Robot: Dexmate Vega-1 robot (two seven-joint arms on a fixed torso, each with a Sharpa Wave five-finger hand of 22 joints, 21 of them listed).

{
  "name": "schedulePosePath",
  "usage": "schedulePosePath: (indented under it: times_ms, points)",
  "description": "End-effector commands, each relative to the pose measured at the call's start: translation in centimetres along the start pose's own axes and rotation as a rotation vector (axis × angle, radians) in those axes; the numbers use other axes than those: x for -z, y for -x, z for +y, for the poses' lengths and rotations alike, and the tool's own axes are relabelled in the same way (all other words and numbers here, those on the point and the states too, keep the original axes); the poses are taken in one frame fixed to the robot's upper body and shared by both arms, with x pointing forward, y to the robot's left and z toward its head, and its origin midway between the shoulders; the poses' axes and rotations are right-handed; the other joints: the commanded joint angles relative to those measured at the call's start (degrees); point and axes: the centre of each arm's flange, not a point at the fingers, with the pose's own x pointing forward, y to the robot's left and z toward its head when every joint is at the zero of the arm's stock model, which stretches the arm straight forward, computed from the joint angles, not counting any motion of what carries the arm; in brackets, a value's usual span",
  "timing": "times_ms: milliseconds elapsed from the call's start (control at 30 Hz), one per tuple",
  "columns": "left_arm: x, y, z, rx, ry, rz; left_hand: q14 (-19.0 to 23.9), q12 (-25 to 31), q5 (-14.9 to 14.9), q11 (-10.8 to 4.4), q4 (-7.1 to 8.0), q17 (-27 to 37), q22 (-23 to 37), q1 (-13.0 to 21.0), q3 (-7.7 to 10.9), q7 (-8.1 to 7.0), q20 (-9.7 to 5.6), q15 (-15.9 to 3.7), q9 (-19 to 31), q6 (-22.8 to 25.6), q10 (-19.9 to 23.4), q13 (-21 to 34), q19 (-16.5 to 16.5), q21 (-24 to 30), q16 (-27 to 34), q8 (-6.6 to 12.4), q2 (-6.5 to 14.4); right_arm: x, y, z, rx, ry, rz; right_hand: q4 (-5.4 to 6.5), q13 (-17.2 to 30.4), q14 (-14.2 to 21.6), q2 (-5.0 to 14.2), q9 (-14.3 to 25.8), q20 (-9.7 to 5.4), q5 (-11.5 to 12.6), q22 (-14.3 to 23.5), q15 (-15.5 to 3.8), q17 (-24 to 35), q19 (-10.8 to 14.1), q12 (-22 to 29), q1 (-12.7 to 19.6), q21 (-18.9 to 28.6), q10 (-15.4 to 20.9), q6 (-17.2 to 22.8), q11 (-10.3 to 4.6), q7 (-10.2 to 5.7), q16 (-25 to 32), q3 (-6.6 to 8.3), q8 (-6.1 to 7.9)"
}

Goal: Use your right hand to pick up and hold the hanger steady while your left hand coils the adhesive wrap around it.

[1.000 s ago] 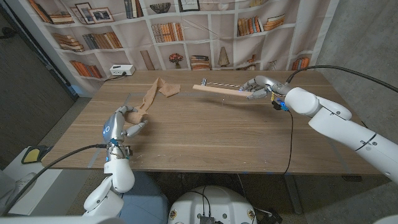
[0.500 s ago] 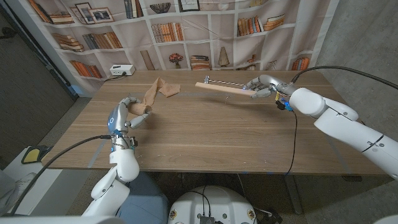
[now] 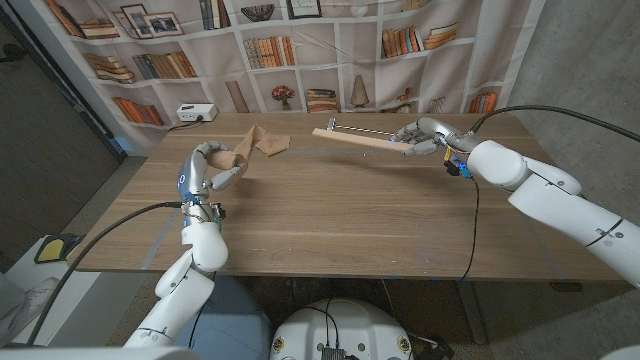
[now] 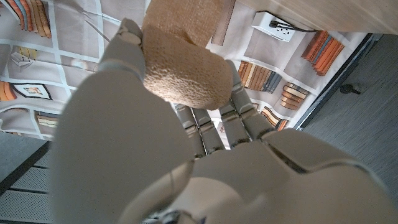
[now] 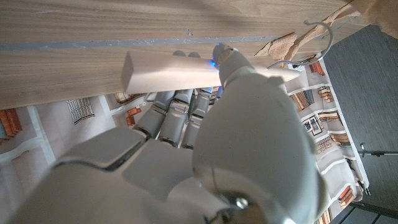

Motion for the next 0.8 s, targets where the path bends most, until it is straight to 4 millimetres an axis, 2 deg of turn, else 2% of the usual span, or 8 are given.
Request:
schedulePosePath:
  times_ms: [33,433,800]
  points:
    - [-1.4,-1.9,-1.1,-0.026,0.058,-0.042,9.4,0.0,-0.1,0.08,0.11,3.6,0.0,20.0,-0.11,0.11,-0.08,-8.93,0.2,-0.3,-0.1,0.0,-0.4,0.7,0.2,0.5,19.7,-0.4,0.1,-0.1,-0.02,-0.034,-0.046,2.23,6.9,6.5,1.23,0.1,-5.51,0.3,0.2,-12.54,0.1,-0.2,0.3,1.1,0.5,4.6,0.2,-4.0,-0.12,0.2,2.44,0.2]
    - [-3.2,-4.7,-2.8,-0.058,0.181,-0.024,9.6,0.2,-0.1,-0.01,0.13,3.6,-0.6,20.0,-0.28,-0.06,-0.15,-9.09,0.6,-0.9,-0.3,0.0,-0.9,1.7,0.1,0.64,19.7,-1.0,0.1,0.3,-0.021,-0.006,-0.058,2.23,7.0,6.5,1.13,0.1,-5.46,0.3,0.2,-12.53,0.2,-0.4,0.1,1.1,0.9,4.5,0.1,-4.1,-0.1,0.3,2.38,0.11]
    - [-4.4,-6.5,-3.4,-0.032,0.205,-0.052,9.7,0.4,0.0,-0.14,0.07,3.6,-1.1,20.1,-0.34,-0.03,-0.36,-9.02,0.7,-0.8,-0.2,0.0,-1.1,2.3,0.2,0.78,19.7,-1.4,0.5,0.5,-0.025,-0.004,-0.074,2.34,7.0,6.7,1.41,0.0,-5.45,0.3,0.2,-12.52,-0.1,-0.7,0.0,1.1,1.1,4.8,0.0,-4.23,-0.22,0.2,2.4,0.06]
